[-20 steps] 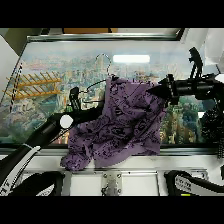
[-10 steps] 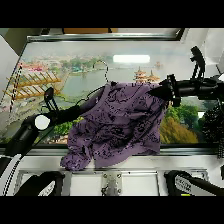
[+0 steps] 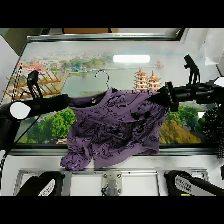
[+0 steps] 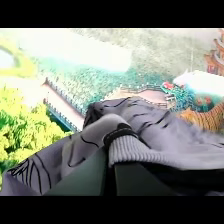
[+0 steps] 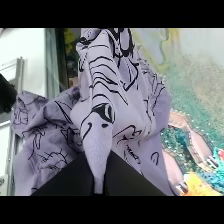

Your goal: Fold the clothes and pants, and hang the long-sleeved shirts on hangers.

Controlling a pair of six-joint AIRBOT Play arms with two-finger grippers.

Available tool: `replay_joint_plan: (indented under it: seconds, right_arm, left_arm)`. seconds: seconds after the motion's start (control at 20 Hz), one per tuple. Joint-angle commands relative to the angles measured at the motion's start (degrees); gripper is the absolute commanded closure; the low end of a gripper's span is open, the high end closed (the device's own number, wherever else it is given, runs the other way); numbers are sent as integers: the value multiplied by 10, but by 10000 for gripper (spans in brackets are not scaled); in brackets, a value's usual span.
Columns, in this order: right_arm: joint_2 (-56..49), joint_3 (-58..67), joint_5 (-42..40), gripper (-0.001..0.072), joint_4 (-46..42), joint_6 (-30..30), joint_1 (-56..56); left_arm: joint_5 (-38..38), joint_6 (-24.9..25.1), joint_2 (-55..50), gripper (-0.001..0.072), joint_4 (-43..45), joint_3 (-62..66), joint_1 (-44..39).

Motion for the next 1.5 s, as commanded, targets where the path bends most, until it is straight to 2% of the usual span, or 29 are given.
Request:
replay_joint_plan:
  seconds: [0.0, 0.2, 0.3, 0.55, 0.7, 0.85, 0.95, 1.15, 1.3, 1.45]
  right_arm:
    - [5, -65, -28, 701, 51, -38, 0]
    - [8, -127, -68, 701, 128, -88, 21]
    - [8, -128, -90, 701, 137, -92, 48]
    - [8, -128, -97, 701, 235, -100, 109]
    - [12, -128, -99, 701, 244, -94, 110]
    - [35, -128, -123, 701, 229, -92, 89]
    - [61, -128, -115, 701, 179, -91, 88]
    - [128, -128, -82, 701, 133, -91, 97]
    - [167, -128, -125, 701, 134, -68, 98]
    - [172, -128, -153, 701, 158, -68, 113]
  left_arm:
    - [-75, 5, 0, 691, 71, 87, -49]
    - [-148, 2, -4, 691, 122, 179, -119]
    - [-199, -12, -23, 691, 166, 238, -150]
    - [-320, -28, -80, 690, 274, 363, -217]
    - [-370, -37, -82, 690, 352, 391, -225]
    - [-360, -48, -48, 690, 413, 393, -178]
    - [-338, -71, -40, 690, 389, 393, -113]
    - [-338, -69, -80, 690, 344, 393, -14]
    - [-328, -68, -97, 690, 276, 393, 5]
    - [-310, -67, -87, 690, 265, 393, -25]
